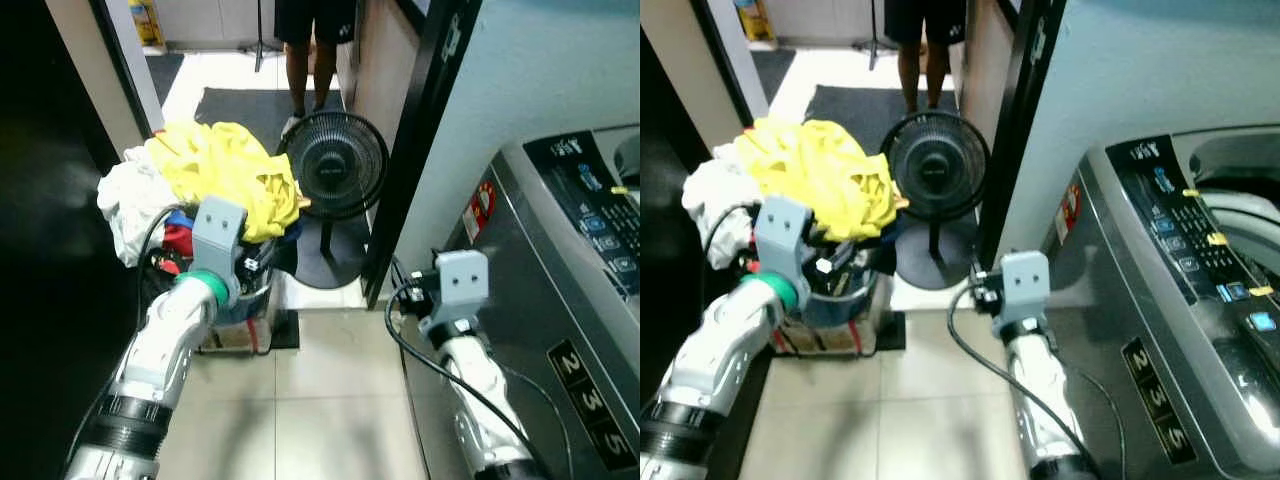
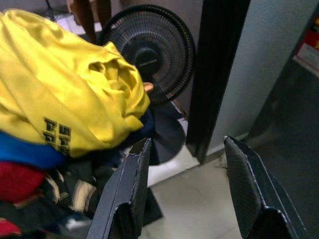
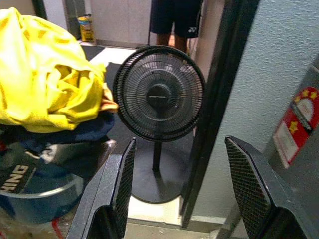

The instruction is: Clothes washing

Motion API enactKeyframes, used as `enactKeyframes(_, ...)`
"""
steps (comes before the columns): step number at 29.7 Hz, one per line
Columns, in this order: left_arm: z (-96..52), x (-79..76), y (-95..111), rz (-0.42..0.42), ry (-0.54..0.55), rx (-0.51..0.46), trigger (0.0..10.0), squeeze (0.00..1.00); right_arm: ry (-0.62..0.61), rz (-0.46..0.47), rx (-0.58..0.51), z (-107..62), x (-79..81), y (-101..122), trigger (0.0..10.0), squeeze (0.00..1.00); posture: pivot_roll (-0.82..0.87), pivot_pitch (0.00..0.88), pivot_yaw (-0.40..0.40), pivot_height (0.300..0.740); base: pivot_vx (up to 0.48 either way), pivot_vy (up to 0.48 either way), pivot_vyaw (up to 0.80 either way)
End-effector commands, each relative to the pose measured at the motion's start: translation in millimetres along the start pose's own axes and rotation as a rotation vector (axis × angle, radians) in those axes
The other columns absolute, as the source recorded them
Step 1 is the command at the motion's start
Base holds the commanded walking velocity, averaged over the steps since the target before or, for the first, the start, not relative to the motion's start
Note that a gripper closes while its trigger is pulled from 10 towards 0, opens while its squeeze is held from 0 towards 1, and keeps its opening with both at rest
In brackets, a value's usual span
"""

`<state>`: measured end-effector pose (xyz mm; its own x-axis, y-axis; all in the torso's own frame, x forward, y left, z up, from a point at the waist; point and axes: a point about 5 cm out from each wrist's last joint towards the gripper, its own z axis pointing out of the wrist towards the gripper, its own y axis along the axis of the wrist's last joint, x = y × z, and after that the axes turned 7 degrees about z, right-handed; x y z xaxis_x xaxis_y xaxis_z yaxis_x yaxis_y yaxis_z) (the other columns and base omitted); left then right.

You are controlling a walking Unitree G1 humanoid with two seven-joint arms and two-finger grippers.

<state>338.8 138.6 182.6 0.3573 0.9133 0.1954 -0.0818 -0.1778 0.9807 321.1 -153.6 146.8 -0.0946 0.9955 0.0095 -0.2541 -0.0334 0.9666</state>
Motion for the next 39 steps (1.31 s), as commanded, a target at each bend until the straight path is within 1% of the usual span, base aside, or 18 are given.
enactKeyframes(1, -2.0, -18.1, -2.7, -0.029, -0.071, 0.012, 10.0, 0.0, -0.035, 0.02, 0.008, -3.5, -6.0, -0.5, 10.0, 0.0, -0.07, 0.146, 0.062, 0.74, 0.0, 0.0, 0.0)
enactKeyframes(2, -2.0, -18.1, -2.7, -0.029, -0.071, 0.012, 10.0, 0.0, -0.035, 0.02, 0.008, -3.5, -6.0, -0.5, 10.0, 0.0, -0.07, 0.146, 0.062, 0.74, 0.0, 0.0, 0.0)
enactKeyframes(4, -2.1, -35.4, -0.8, -0.041, -0.1, 0.026, 10.0, 0.0, -0.078, 0.048, 0.007, -3.8, -10.5, 3.0, 10.0, 0.0, -0.09, 0.145, 0.072, 0.74, 0.0, 0.0, 0.0)
enactKeyframes(7, -1.8, -39.6, -0.4, -0.048, -0.106, 0.036, 10.0, 0.0, -0.088, 0.05, 0.008, -5.0, -10.9, 4.2, 10.0, 0.0, -0.09, 0.144, 0.076, 0.74, 0.0, 0.0, 0.0)
enactKeyframes(8, -0.2, -40.7, -3.1, -0.002, -0.082, 0.057, 10.0, 0.0, -0.089, 0.05, 0.012, -6.4, -10.0, 4.5, 10.0, 0.0, -0.1, 0.142, 0.078, 0.74, 0.0, 0.0, 0.0)
enactKeyframes(10, 0.0, -41.9, -5.6, -0.013, -0.078, 0.065, 10.0, 0.0, -0.07, 0.044, 0.022, -8.3, -6.7, 4.0, 10.0, 0.0, -0.11, 0.143, 0.08, 0.74, 0.0, 0.0, 0.0)
enactKeyframes(13, -1.1, -44.1, -12.6, 0.012, -0.049, 0.086, 10.0, 0.0, 0.02, 0.029, 0.067, -10.5, 8.3, -1.9, 10.0, 0.0, -0.11, 0.142, 0.054, 0.74, 0.0, 0.0, 0.0)
enactKeyframes(14, -1.1, -44.1, -12.6, 0.012, -0.049, 0.086, 10.0, 0.0, 0.02, 0.029, 0.067, -10.5, 8.3, -1.9, 10.0, 0.0, -0.11, 0.142, 0.054, 0.74, 0.0, 0.0, 0.0)
enactKeyframes(18, -2.1, -50.3, -24.0, 0.061, -0.042, 0.112, 10.0, 0.0, 0.084, 0.047, 0.082, -3.5, 21.8, -4.0, 10.0, 0.0, -0.07, 0.134, 0.011, 0.74, 0.0, 0.0, 0.0)
enactKeyframes(22, 0.1, -51.3, -27.2, 0.081, -0.013, 0.129, 10.0, 0.0, 0.085, 0.056, 0.07, 2.4, 24.9, -1.8, 10.0, 0.0, -0.06, 0.125, -0.009, 0.74, 0.0, 0.0, 0.0)
enactKeyframes(24, 5.1, -48.7, -21.3, 0.138, 0.002, 0.101, 10.0, 0.0, 0.075, 0.082, 0.066, 13.9, 34.9, -0.6, 10.0, 0.0, 0.0, 0.096, -0.031, 0.74, 0.0, 0.0, 0.0)
enactKeyframes(26, 9.9, -47.8, -18.2, 0.076, 0.046, 0.119, 10.0, 0.0, 0.083, 0.083, 0.052, 19.6, 40.5, 2.7, 10.0, 0.0, 0.01, 0.094, -0.021, 0.74, 0.0, 0.0, 0.0)
enactKeyframes(30, 11.9, -53.4, -11.5, 0.065, 0.065, 0.098, 10.0, 0.0, 0.09, 0.079, 0.031, 21.1, 40.0, 10.3, 10.0, 0.0, 0.0, 0.108, -0.027, 0.74, 0.0, 0.0, 0.0)
enactKeyframes(32, 7.6, -54.7, -21.0, 0.051, 0.09, 0.095, 10.0, 0.0, 0.087, 0.089, 0.064, 13.8, 37.4, 1.3, 10.0, 0.0, 0.0, 0.105, -0.002, 0.74, 0.0, 0.0, 0.0)
enactKeyframes(33, 4.1, -53.1, -26.3, 0.013, 0.104, 0.105, 10.0, 0.0, 0.087, 0.079, 0.075, 9.8, 35.6, -2.3, 10.0, 0.0, -0.01, 0.099, 0.021, 0.74, 0.0, 0.0, 0.0)
enactKeyframes(37, 1.8, -52.4, -29.9, -0.014, 0.119, 0.112, 10.0, 0.0, 0.086, 0.07, 0.082, 6.8, 32.1, -4.3, 10.0, 0.0, -0.02, 0.104, 0.019, 0.74, 0.0, 0.0, 0.0)
enactKeyframes(38, -2.2, -44.3, -34.2, -0.016, 0.148, 0.12, 10.0, 0.0, 0.074, 0.062, 0.086, 5.2, 28.4, -5.0, 10.0, 0.0, -0.04, 0.113, 0.021, 0.74, 0.0, 0.0, 0.0)
enactKeyframes(39, -2.2, -44.3, -34.2, -0.016, 0.148, 0.12, 10.0, 0.0, 0.074, 0.062, 0.086, 5.2, 28.4, -5.0, 10.0, 0.0, -0.04, 0.113, 0.021, 0.74, 0.0, 0.0, 0.0)
